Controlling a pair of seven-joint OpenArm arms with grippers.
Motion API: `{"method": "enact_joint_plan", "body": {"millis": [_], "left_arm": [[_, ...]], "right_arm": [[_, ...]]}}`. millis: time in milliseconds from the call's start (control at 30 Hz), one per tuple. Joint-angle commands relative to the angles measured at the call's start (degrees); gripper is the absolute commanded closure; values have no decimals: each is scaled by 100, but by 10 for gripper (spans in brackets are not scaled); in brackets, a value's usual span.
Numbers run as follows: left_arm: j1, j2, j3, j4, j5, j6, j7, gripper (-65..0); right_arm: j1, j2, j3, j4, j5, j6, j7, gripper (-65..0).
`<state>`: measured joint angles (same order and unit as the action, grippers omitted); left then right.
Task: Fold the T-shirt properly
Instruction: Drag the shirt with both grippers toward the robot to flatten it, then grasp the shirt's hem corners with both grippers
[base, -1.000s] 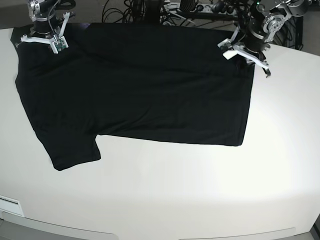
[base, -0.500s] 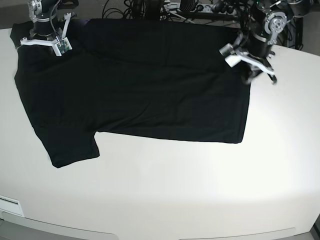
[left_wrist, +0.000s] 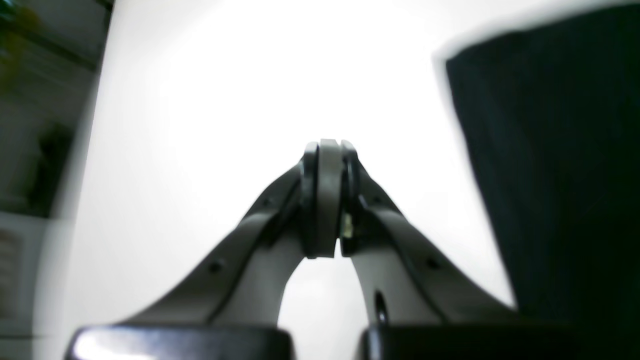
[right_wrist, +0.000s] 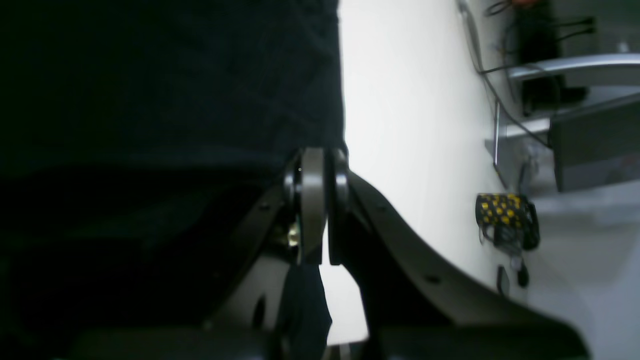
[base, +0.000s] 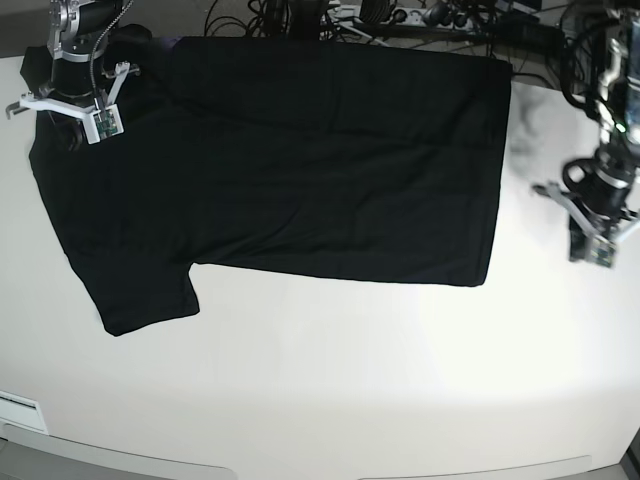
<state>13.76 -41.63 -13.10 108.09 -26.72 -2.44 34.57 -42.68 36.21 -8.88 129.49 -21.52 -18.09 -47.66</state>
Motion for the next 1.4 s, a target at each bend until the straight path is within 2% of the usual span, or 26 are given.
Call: {"method": "enact_joint_plan", "body": {"millis": [0, 33, 100, 167, 200, 233, 300, 433, 533, 700, 867, 1000, 1167, 1233, 1267, 1333, 1367], "left_arm": [[-262, 11, -236, -310, -378, -160, -90, 0], [-481, 125, -365, -697, -745, -361, -79, -8], [-940, 293, -424, -1447, -1266, -734, 39, -143], [-1357, 431, -417, -2081, -1676, -1156, 271, -283], [-1561, 490, -415, -2369, -1917, -1307, 457, -319], [-1766, 551, -415, -2636, -2098, -1349, 662, -325], [-2100, 632, -415, -3123, -2417, -1353, 984, -325], [-2568, 651, -199, -3832, -2979, -1655, 1268, -325], [-2830, 658, 308, -4100, -3128, -1777, 1364, -325], [-3200, 820, 1058, -4400, -3032, -1792, 1397, -325], [-3379, 1174, 1255, -4588, -3104, -1797, 1700, -325], [-3377, 1416, 1467, -4599, -3095, -1799, 1720, -325], [-3379, 1526, 1674, -4597, -3097, -1856, 1845, -320], [-3401, 1523, 1674, -4597, -3071, -1840, 1840, -260], [-3421, 1521, 1674, -4597, -3016, -1725, 1843, -200], [-3460, 1523, 1674, -4597, -2791, -1414, 1838, -29], [-3458, 1508, 1674, -4597, -2677, -1325, 1821, 0]], "right_arm": [[-13, 66, 33, 105, -72, -31, 66, -53], [-15, 66, 33, 105, -79, -31, 87, -65], [-15, 66, 33, 105, -81, -39, 155, -111], [-15, 66, 33, 105, -81, -39, 155, -184], [-15, 66, 33, 105, -79, -39, 153, -228], [-15, 66, 33, 105, -79, -50, 153, -271], [-15, 66, 33, 105, -81, -151, 153, -326], [-15, 66, 33, 105, -122, -190, 151, -332], [-13, 66, 33, 105, -120, -188, 155, -332], [-15, 66, 33, 105, -122, -188, 149, -332], [-15, 66, 33, 105, -122, -188, 133, -332], [-15, 66, 33, 105, -122, -188, 133, -332], [2, 66, 33, 105, -120, -188, 151, -332], [96, 66, 33, 105, -122, -186, 142, -332], [179, 68, 33, 105, -122, -184, 149, -332], [413, 66, 33, 105, -118, -181, 170, -332], [566, 66, 33, 105, -116, -190, 195, -332]]}}
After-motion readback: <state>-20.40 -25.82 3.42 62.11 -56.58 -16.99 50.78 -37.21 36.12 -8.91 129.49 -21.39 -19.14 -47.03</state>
